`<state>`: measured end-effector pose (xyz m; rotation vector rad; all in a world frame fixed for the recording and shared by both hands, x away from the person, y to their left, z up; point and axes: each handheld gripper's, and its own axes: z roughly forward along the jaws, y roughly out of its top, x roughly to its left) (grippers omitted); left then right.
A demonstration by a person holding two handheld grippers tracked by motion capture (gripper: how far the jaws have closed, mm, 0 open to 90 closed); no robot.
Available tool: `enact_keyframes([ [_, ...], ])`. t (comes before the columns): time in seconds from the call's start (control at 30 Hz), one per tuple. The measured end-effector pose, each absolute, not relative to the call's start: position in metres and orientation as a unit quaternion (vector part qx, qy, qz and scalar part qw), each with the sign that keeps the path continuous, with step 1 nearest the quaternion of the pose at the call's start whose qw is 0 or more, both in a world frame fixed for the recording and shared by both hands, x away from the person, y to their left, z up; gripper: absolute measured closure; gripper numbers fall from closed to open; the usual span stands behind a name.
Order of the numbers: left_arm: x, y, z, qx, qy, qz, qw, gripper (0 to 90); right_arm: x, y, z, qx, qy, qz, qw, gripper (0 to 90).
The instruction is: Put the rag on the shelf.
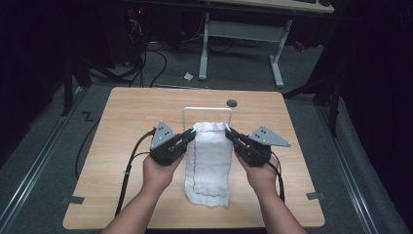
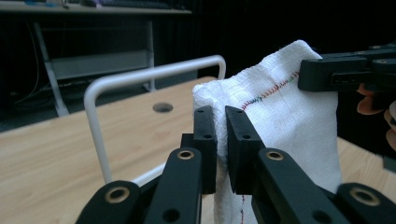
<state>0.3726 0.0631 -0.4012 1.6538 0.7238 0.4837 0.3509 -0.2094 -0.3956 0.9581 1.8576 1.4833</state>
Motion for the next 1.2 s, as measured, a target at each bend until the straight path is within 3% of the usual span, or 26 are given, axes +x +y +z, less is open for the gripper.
enact_keyframes([
  [0.4, 0.385, 0.064, -0.361, 0.692, 0.291, 0.246, 0.613, 83.8, 0.357, -0.207, -0.351, 0.334, 0.673, 0.573, 0.326, 85.9],
  [1.2, 0.436, 0.056, -0.321, 0.691, 0.272, 0.280, 0.608, 83.9, 0.416, -0.210, -0.316, 0.360, 0.657, 0.576, 0.326, 85.9],
])
